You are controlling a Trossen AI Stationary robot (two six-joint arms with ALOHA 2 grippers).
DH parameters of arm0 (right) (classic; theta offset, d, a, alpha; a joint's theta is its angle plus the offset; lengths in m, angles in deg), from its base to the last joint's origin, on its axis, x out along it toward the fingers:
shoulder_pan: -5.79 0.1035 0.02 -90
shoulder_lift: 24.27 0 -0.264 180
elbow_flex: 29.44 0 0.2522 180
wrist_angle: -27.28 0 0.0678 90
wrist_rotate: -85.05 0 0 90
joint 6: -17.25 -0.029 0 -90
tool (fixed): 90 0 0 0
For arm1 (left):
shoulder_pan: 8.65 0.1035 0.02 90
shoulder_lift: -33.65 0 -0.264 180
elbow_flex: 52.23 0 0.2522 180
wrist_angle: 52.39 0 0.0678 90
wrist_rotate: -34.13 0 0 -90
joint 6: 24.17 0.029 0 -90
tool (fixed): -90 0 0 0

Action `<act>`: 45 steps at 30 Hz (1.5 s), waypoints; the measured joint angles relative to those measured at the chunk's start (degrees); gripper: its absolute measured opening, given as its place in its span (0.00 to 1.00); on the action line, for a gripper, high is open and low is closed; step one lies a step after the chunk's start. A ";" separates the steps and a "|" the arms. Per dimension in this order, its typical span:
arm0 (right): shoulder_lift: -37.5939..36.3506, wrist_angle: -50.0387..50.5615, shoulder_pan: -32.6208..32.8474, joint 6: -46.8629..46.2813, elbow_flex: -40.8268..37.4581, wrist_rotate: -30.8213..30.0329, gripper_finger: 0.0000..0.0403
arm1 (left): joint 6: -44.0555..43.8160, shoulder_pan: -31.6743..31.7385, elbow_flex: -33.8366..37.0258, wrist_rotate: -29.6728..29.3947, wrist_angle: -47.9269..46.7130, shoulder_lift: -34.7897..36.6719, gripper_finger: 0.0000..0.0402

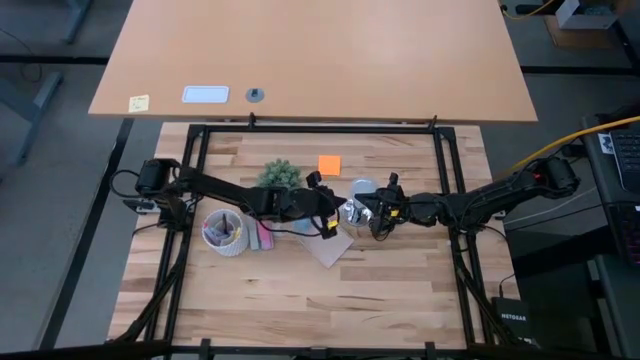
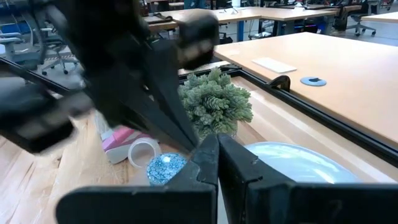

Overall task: Screw lightbulb
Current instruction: Insert the lightbulb into the silver lamp socket

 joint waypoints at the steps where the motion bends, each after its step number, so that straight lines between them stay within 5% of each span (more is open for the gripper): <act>1: 0.02 -0.12 0.00 0.00 0.00 0.00 0.01 | 0.56 -0.29 0.00 0.07 0.30 0.54 0.00; 13: 0.04 -0.31 0.00 0.13 -0.02 0.00 0.01 | 4.12 2.88 0.00 0.51 5.42 1.06 0.00; 21: 0.04 -0.33 0.00 0.17 -0.02 -0.01 0.01 | 0.50 5.50 0.00 10.70 4.31 0.60 0.00; 30: 0.02 -0.32 0.00 0.20 -0.02 -0.02 0.01 | 1.43 2.86 0.00 15.83 2.96 0.60 0.00; 45: 0.00 -0.78 -0.02 -0.35 -0.02 -0.02 0.01 | -0.43 3.41 0.00 13.39 4.42 -3.33 0.00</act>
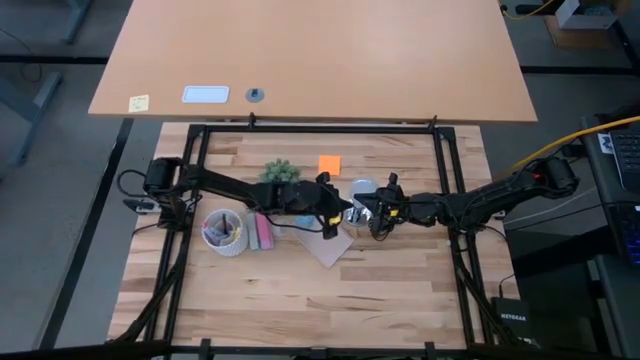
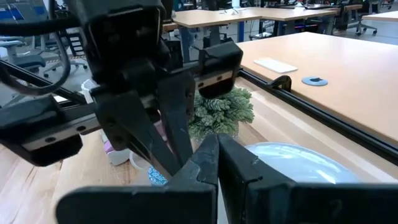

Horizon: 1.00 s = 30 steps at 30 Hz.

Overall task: Screw lightbulb
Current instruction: Insert the lightbulb into the silver lamp socket

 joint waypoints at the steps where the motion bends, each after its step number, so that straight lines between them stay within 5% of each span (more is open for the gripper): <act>1: 0.00 0.06 0.02 -0.02 0.00 0.00 0.01 | 0.07 -0.02 0.00 -0.15 0.07 0.00 0.00; 17: 0.46 1.19 -0.04 -4.24 -0.21 0.65 0.01 | -0.11 0.02 0.00 -11.02 -0.85 0.00 0.00; 30: 3.02 -0.40 -0.02 -3.64 -0.13 0.48 0.01 | 0.08 -0.52 0.00 -11.18 -2.36 0.01 0.00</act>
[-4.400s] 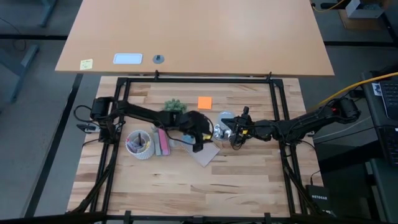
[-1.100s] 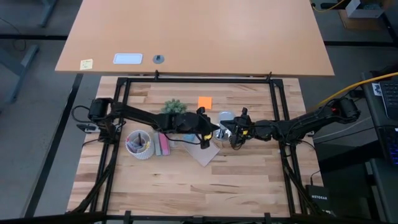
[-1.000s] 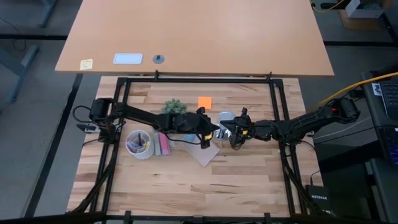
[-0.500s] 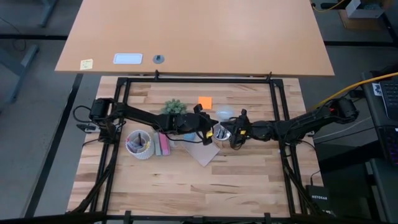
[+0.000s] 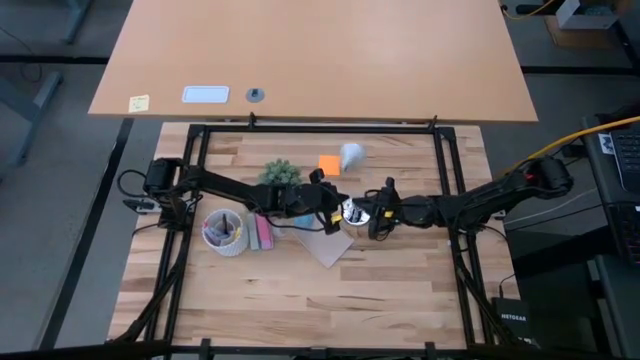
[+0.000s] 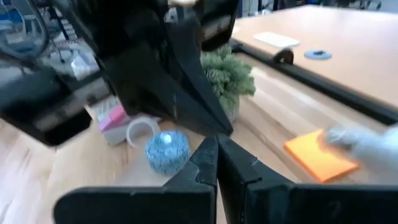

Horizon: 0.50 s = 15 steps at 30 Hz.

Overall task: Screw lightbulb
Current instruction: Insert the lightbulb into the silver lamp socket

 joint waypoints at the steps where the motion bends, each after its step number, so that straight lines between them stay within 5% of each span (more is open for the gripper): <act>1: -0.23 -0.82 0.00 0.61 0.01 -0.02 0.01 | 0.01 0.06 0.00 0.00 0.00 -0.01 0.00; 15: -3.30 -2.28 0.00 6.28 0.09 -5.47 0.02 | 3.38 4.31 0.00 0.74 -2.98 0.01 0.05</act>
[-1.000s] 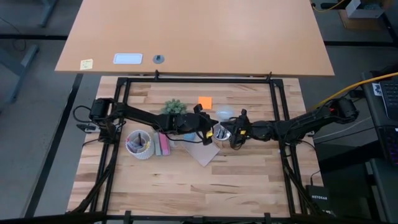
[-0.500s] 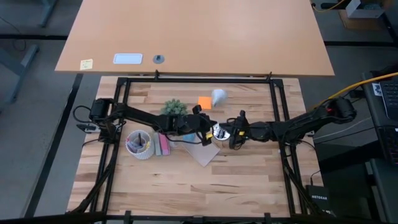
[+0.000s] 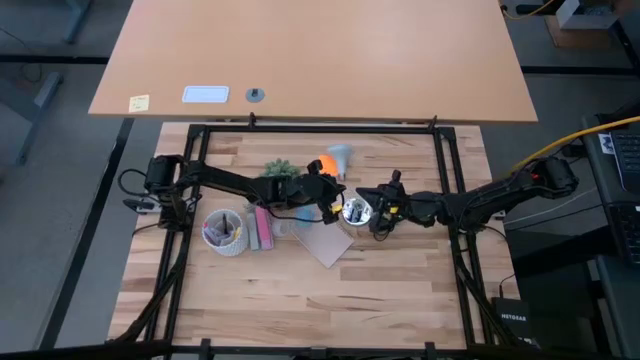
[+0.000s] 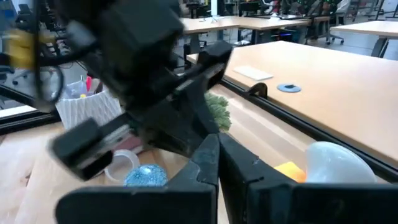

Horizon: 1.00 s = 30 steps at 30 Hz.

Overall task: Screw lightbulb
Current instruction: Insert the lightbulb into the silver lamp socket

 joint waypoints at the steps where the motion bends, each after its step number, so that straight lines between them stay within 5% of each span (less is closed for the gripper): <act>1: 0.00 0.55 0.00 0.02 0.02 0.04 0.04 | -0.79 0.57 0.00 0.15 -1.01 0.00 0.08; 7: 0.00 1.13 -0.06 1.07 0.02 -4.12 0.19 | -10.18 4.30 0.00 0.36 -5.65 0.00 0.24; 12: 0.00 3.23 -4.88 0.52 0.04 -7.26 0.29 | -26.44 8.52 0.00 0.43 -5.49 0.00 0.31; 21: 0.01 11.36 -20.09 -10.81 0.04 10.91 0.31 | -33.16 13.81 -0.07 6.35 -3.66 -1.65 0.32; 30: 0.04 18.01 -29.74 -11.20 0.09 19.27 0.31 | -40.10 13.90 -0.02 10.00 5.22 -11.39 0.32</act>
